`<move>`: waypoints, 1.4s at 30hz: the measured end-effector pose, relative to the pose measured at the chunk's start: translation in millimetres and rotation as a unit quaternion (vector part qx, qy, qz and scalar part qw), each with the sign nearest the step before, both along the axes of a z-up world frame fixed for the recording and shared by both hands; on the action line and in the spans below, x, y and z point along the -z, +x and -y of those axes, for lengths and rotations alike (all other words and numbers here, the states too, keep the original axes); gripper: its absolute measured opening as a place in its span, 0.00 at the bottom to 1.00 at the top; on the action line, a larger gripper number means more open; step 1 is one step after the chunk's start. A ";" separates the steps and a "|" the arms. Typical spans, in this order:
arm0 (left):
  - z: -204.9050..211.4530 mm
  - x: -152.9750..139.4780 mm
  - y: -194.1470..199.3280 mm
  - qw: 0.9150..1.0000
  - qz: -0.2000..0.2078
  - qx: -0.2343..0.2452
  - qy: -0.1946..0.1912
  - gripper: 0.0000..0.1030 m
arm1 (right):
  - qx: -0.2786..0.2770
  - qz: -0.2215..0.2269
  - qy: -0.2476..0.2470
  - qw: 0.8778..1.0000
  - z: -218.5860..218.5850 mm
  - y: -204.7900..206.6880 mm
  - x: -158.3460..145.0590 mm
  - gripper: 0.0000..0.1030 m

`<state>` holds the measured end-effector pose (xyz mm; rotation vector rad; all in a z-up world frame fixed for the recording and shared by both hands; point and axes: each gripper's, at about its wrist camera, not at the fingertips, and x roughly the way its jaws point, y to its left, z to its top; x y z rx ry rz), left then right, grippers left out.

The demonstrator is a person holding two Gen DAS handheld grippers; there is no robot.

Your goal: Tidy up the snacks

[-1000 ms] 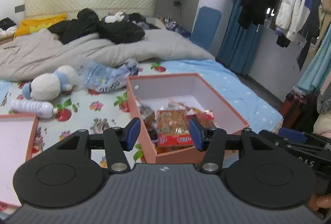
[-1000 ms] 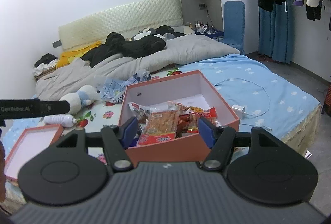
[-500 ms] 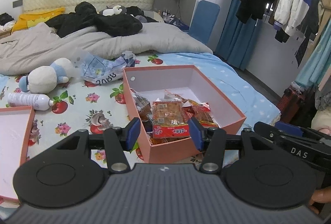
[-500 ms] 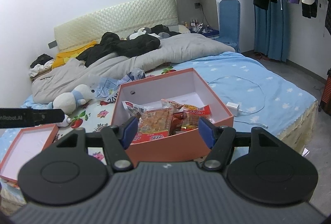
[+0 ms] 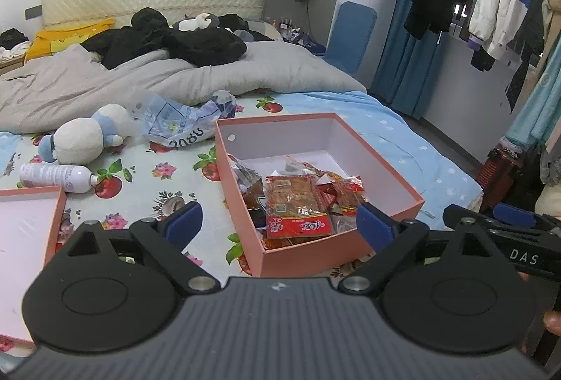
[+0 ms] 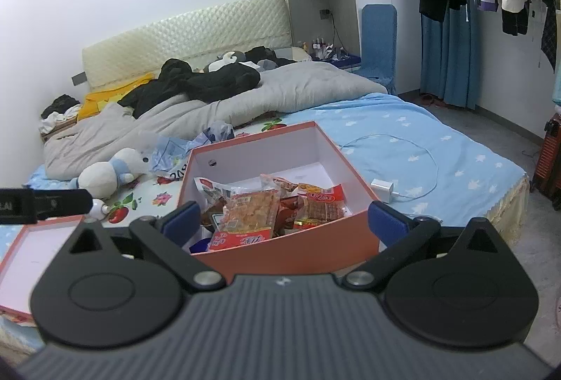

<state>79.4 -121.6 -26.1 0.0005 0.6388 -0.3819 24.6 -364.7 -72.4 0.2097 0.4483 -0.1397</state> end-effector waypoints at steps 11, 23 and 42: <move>-1.5 -3.1 1.4 1.000 -0.007 -0.007 -0.005 0.97 | -0.007 -0.003 0.006 1.000 -1.3 0.5 -0.5 1.00; -4.1 -3.6 1.4 1.000 -0.012 -0.016 -0.009 0.97 | -0.009 -0.004 0.007 1.000 -3.4 1.0 -0.5 1.00; -5.5 -10.0 -2.5 1.000 -0.006 -0.016 -0.014 0.97 | -0.009 -0.010 0.004 1.000 -7.0 2.5 -1.2 1.00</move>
